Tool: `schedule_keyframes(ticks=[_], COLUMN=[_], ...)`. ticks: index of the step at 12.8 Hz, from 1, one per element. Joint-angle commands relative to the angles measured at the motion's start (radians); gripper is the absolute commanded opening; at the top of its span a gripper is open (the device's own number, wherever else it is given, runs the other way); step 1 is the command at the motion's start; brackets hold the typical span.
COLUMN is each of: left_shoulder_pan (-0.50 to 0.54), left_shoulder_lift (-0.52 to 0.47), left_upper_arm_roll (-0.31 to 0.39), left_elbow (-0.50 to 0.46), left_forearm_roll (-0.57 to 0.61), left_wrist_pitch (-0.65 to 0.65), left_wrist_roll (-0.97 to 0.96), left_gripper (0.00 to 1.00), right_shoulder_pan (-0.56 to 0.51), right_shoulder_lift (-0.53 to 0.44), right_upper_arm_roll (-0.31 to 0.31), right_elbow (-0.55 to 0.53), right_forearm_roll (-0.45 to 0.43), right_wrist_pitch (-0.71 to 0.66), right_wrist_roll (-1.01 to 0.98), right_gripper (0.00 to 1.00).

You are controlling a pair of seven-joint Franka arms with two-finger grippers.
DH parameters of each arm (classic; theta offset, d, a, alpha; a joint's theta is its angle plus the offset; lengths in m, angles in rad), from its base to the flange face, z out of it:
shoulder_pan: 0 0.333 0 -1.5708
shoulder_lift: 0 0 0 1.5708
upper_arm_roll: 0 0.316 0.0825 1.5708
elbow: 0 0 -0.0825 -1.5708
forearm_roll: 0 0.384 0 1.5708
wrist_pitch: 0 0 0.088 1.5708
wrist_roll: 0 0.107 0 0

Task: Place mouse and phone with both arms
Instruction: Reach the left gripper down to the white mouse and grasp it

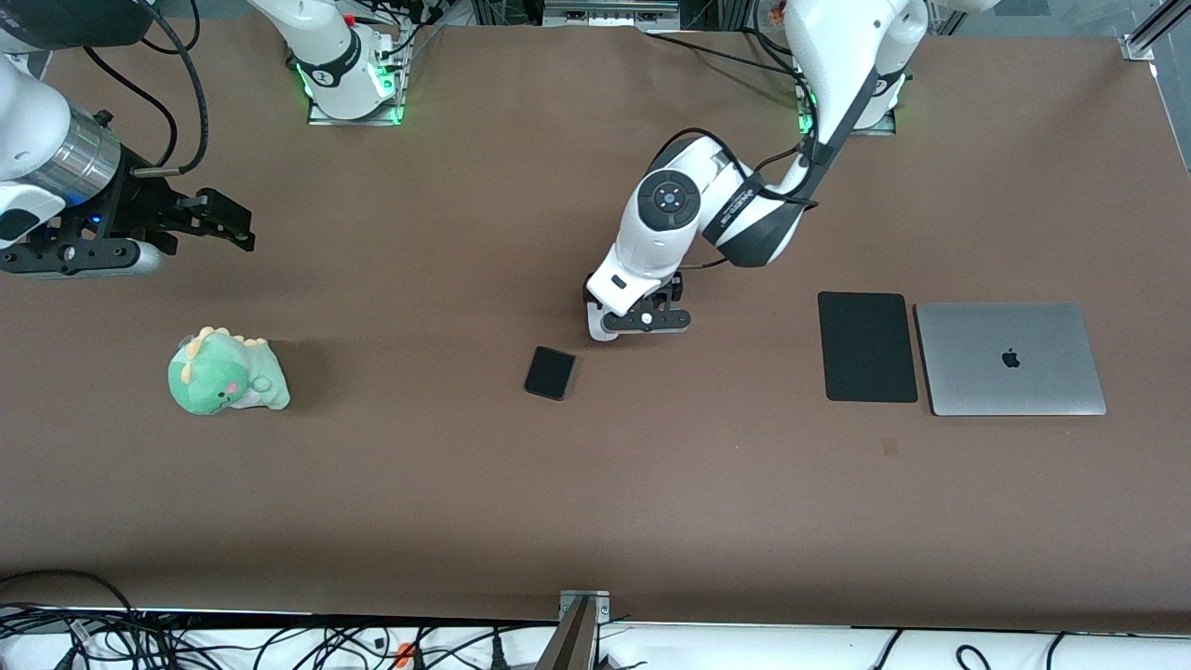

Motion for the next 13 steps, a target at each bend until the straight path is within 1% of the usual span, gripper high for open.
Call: schedule_keyframes(ticks=[1, 2, 4, 8, 9, 10, 11, 12, 13], left_shoulder_pan=[-0.063, -0.069, -0.080, -0.100, -0.100, -0.100, -0.096, -0.093, -0.085], left_shoulder_lift=[0.074, 0.101, 0.158, 0.169, 0.169, 0.168, 0.168, 0.163, 0.155], left_upper_arm_roll=[0.016, 0.016, 0.017, 0.017, 0.017, 0.016, 0.016, 0.016, 0.016], left_elbow=[0.032, 0.029, 0.029, 0.023, 0.023, 0.023, 0.021, 0.021, 0.021], left_forearm_roll=[0.072, 0.113, 0.164, 0.180, 0.181, 0.181, 0.181, 0.181, 0.181], left_wrist_pitch=[0.091, 0.142, 0.202, 0.211, 0.211, 0.211, 0.208, 0.199, 0.194], left_wrist_roll=[-0.006, -0.013, -0.017, -0.028, -0.026, -0.026, -0.026, -0.022, -0.022], left_gripper=[1.00, 1.00, 1.00, 1.00, 0.90, 0.61, 0.48, 0.43, 0.42], right_shoulder_pan=[-0.001, -0.001, -0.001, 0.001, 0.003, 0.010, 0.012, 0.013, 0.013], right_shoulder_lift=[-0.005, -0.005, -0.003, 0.001, 0.003, 0.003, 0.003, 0.003, 0.003], right_upper_arm_roll=[0.003, 0.003, 0.003, 0.003, 0.004, 0.003, 0.004, 0.003, 0.003], right_elbow=[-0.009, -0.011, -0.021, -0.031, -0.031, -0.031, -0.032, -0.031, -0.032], right_forearm_roll=[0.003, 0.003, 0.003, 0.003, 0.003, 0.003, 0.003, 0.003, 0.003], right_wrist_pitch=[0.010, 0.010, 0.021, 0.035, 0.036, 0.041, 0.042, 0.042, 0.044], right_wrist_roll=[-0.011, -0.011, -0.011, -0.011, -0.011, -0.010, -0.008, -0.005, -0.002], right_gripper=[1.00, 1.00, 1.00, 1.00, 1.00, 1.00, 1.00, 1.00, 1.00])
